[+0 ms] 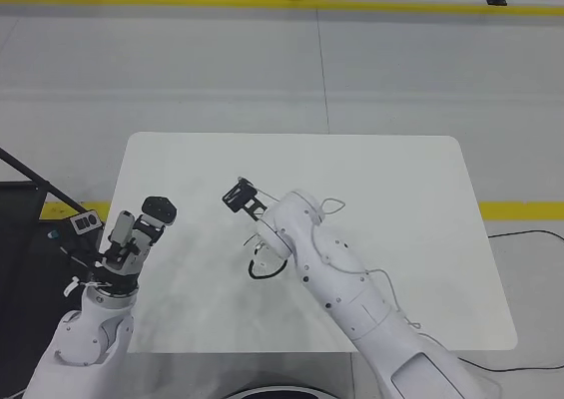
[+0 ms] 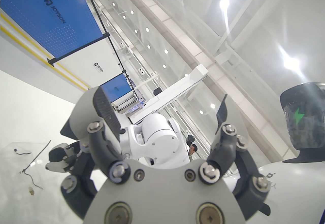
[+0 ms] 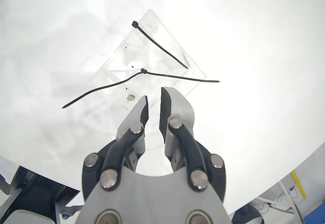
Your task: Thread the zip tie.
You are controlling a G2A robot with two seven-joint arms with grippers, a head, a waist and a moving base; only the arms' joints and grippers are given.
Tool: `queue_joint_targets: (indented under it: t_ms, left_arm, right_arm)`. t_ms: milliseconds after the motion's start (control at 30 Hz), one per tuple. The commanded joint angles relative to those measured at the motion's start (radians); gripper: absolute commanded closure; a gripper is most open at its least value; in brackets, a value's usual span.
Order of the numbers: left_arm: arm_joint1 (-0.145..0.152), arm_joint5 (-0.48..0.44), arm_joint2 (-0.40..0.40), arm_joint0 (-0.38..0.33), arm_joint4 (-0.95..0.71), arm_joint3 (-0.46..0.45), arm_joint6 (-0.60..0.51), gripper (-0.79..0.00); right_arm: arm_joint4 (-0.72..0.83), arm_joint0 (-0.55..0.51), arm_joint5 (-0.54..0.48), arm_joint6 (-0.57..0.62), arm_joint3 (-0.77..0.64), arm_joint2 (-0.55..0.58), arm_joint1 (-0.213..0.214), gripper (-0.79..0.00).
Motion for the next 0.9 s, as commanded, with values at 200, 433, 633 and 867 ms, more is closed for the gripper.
queue_joint_targets:
  t_ms: [200, 433, 633, 867]
  left_arm:
    - [-0.001, 0.001, 0.0, 0.003, 0.005, -0.002, 0.004, -0.785]
    - [-0.001, 0.001, 0.0, 0.003, 0.005, -0.002, 0.004, -0.785]
    - [-0.001, 0.001, 0.0, 0.003, 0.005, -0.002, 0.004, -0.785]
    - [-0.001, 0.0, 0.0, 0.003, 0.005, -0.002, 0.004, -0.785]
  right_arm:
    - [-0.063, -0.103, 0.011, -0.023, -0.193, 0.063, 0.027, -0.474]
    - [-0.209, -0.39, -0.082, -0.022, -0.616, 0.202, 0.091, -0.785]
    - [-0.219, -0.597, -0.176, -0.076, -0.886, 0.346, 0.128, -0.785]
    - [-0.219, -0.597, -0.176, -0.076, -0.885, 0.346, 0.128, -0.784]
